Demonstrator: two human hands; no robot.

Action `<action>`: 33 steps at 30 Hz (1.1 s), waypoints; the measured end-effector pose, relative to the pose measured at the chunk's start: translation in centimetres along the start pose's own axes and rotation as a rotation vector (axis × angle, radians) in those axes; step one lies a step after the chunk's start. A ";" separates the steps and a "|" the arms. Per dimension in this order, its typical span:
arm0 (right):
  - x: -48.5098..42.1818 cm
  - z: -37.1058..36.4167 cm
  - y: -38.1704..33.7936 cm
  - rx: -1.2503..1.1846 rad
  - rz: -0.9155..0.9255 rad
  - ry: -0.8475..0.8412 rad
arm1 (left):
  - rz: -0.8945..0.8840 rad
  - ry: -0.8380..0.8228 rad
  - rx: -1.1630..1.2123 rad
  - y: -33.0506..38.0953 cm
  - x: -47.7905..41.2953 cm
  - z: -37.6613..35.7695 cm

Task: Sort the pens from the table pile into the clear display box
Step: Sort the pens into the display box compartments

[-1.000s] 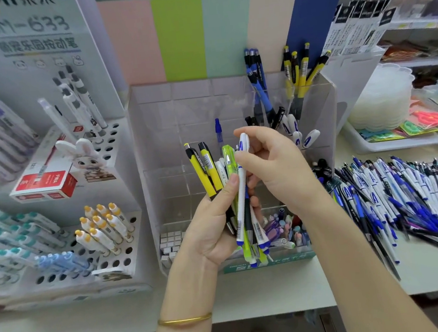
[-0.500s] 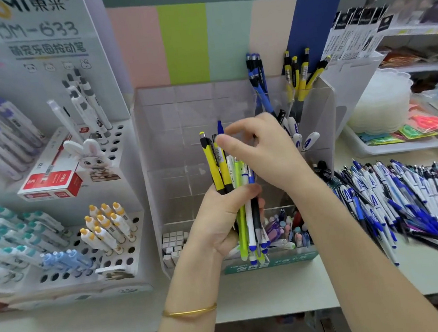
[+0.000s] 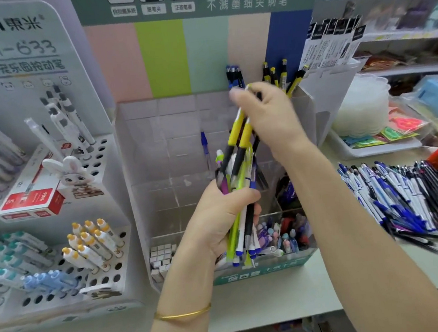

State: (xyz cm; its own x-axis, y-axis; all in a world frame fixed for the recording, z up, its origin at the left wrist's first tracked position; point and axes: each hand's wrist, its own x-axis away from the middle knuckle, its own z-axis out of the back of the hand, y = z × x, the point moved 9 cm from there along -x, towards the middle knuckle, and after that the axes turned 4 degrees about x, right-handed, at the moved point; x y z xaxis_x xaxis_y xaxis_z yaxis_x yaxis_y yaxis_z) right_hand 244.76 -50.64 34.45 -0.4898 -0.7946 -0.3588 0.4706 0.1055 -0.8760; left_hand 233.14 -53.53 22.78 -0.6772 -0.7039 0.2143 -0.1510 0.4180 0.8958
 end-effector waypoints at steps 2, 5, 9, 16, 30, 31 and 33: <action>-1.0 3.1 -0.7 -0.041 0.029 0.138 | 0.010 -0.015 -0.027 -0.5 0.0 -0.3; -1.6 6.0 -1.2 -0.032 0.060 0.234 | 0.019 -0.033 -0.017 -0.9 -0.7 -1.1; -1.6 9.9 -0.8 0.030 0.103 0.433 | 0.035 -0.059 0.070 -1.0 -1.8 -2.8; -2.2 14.1 -1.2 0.249 0.291 0.652 | 0.070 -0.088 0.228 -1.0 -3.2 -4.8; -6.3 8.1 1.4 0.893 0.101 0.183 | 0.016 -0.086 0.233 -0.5 -3.6 -4.8; -6.3 7.7 1.7 0.959 0.085 0.178 | 0.009 -0.089 0.232 -0.5 -3.5 -4.8; -6.1 7.3 2.0 1.055 0.060 0.189 | 0.004 -0.094 0.235 -0.6 -3.4 -4.7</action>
State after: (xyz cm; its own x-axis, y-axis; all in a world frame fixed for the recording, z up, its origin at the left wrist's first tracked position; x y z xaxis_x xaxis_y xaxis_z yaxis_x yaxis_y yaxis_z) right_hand 254.10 -49.93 37.22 -0.5077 -0.6902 -0.5156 0.8496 -0.5004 -0.1666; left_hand 238.97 -54.09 23.37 -0.7404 -0.6501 0.1708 -0.3043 0.5507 0.7772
